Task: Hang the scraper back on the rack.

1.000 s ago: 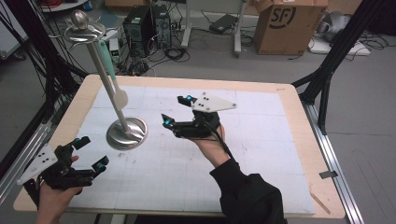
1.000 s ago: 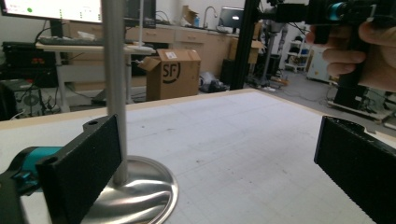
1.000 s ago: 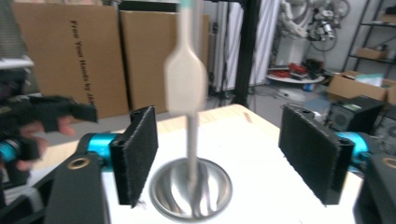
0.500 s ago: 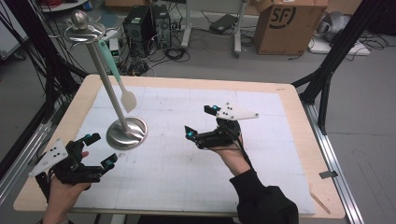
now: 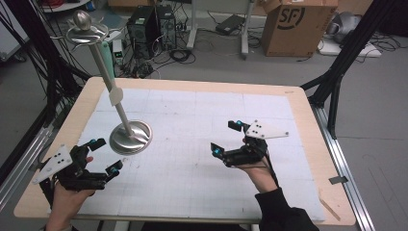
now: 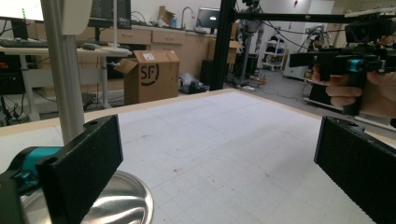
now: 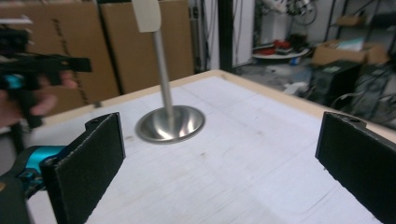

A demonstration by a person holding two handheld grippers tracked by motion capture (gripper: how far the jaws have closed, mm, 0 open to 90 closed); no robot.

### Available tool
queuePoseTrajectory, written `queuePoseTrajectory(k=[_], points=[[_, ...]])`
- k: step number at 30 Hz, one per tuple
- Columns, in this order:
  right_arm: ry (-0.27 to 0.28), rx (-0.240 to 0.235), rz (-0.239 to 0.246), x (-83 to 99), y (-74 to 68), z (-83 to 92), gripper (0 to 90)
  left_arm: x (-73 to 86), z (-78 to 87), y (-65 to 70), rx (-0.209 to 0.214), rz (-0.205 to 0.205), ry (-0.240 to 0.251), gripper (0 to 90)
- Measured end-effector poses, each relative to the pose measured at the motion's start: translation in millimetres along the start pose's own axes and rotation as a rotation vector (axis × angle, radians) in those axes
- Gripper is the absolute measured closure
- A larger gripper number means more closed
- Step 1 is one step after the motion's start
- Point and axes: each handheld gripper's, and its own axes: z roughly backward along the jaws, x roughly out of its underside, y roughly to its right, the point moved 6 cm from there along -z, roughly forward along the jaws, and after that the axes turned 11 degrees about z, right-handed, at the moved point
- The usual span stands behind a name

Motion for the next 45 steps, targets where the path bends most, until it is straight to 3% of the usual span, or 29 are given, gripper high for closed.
queuePoseTrajectory(k=[3,8,11,14,23,26,30,36,45], points=[[0.015,0.018,0.016,12.0,0.6,14.7,0.3,1.5,-0.5,-0.8,-0.009,-0.002,-0.005,1.7],[-0.011,0.056,0.060,27.8,4.1,30.1,0.3,3.6,-1.5,-0.4,-0.004,-0.004,-0.011,1.7],[-0.026,0.070,0.073,36.7,6.7,38.0,0.3,4.8,-2.1,1.2,0.016,-0.010,-0.010,1.7],[-0.037,0.085,0.080,45.1,10.1,45.7,0.3,6.8,-3.1,0.2,0.008,-0.009,-0.016,1.7],[-0.051,0.091,0.044,71.1,17.2,63.7,0.3,10.7,-2.9,-5.1,-0.012,-0.004,-0.024,1.7],[-0.093,0.100,0.022,83.4,20.1,68.8,0.3,12.7,-2.2,-9.2,-0.028,-0.003,-0.031,1.7],[-0.093,0.089,0.015,89.7,21.6,73.5,0.3,13.8,0.3,-13.9,-0.041,0.006,-0.029,1.7],[-0.068,0.098,-0.006,94.9,26.5,85.1,0.3,12.4,5.3,-17.1,-0.054,0.007,-0.021,1.7],[0.001,0.052,-0.003,97.4,30.7,107.9,0.3,12.0,9.1,-17.6,-0.073,0.001,-0.007,1.7]])
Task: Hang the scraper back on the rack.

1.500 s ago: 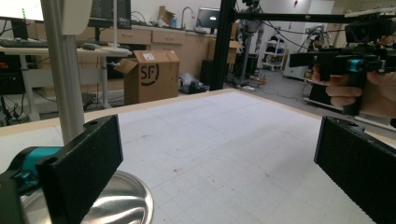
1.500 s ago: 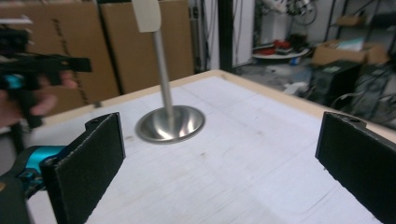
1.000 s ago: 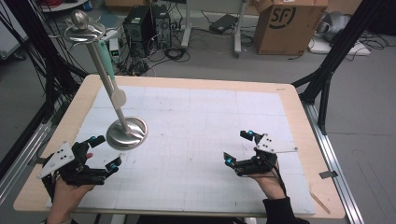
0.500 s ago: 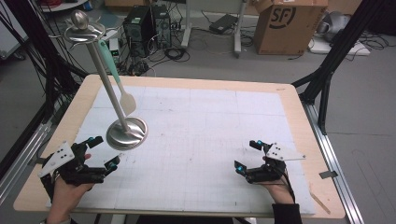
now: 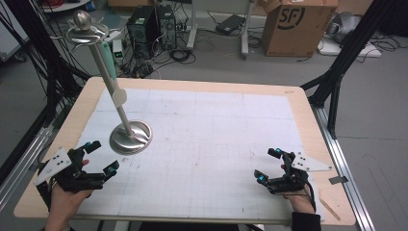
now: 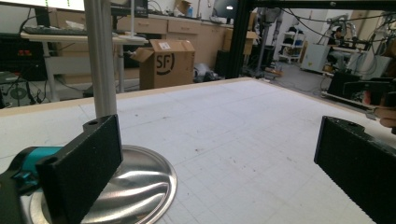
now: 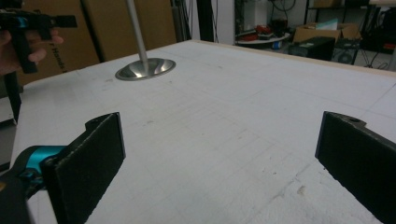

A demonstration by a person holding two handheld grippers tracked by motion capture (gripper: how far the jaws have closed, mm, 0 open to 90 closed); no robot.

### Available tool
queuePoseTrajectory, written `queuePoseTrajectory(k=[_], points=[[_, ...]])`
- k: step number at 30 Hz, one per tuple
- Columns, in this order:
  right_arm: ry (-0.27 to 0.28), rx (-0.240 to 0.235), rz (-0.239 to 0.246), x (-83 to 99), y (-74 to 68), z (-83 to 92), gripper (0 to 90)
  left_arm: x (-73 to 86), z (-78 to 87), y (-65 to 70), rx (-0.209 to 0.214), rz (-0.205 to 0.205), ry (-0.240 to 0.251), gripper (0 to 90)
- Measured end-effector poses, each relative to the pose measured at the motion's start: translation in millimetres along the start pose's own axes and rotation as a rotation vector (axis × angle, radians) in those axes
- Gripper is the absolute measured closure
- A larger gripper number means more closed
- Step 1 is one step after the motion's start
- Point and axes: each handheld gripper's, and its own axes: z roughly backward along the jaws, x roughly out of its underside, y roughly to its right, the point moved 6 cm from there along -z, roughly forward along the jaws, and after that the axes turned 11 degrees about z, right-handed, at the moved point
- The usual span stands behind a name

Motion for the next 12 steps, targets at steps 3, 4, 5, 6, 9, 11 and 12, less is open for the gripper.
queuePoseTrajectory(k=[3,4,5,6,9,11,12], points=[[0.014,-0.001,-0.001,-1.3,0.8,2.5,0.3,1.4,-0.2,0.4,-0.001,-0.005,-0.009,1.7],[0.020,-0.002,0.000,-1.8,1.1,2.9,0.3,2.2,-1.1,0.9,0.000,-0.004,-0.012,1.7],[0.020,-0.002,0.000,-1.8,1.1,2.9,0.3,3.2,-1.8,1.2,0.001,-0.006,-0.019,1.7],[0.025,-0.001,-0.003,-2.2,1.2,3.1,0.3,4.1,-2.7,1.7,0.002,-0.007,-0.024,1.7],[0.026,-0.001,-0.005,-2.4,1.2,2.9,0.3,6.0,-5.4,3.0,0.007,-0.010,-0.036,1.7],[0.025,0.002,-0.006,-2.3,1.2,2.7,0.3,6.6,-6.4,3.7,0.011,-0.013,-0.040,1.7],[0.025,0.005,-0.008,-2.4,1.3,2.6,0.3,6.9,-6.7,3.7,0.011,-0.013,-0.042,1.7]])
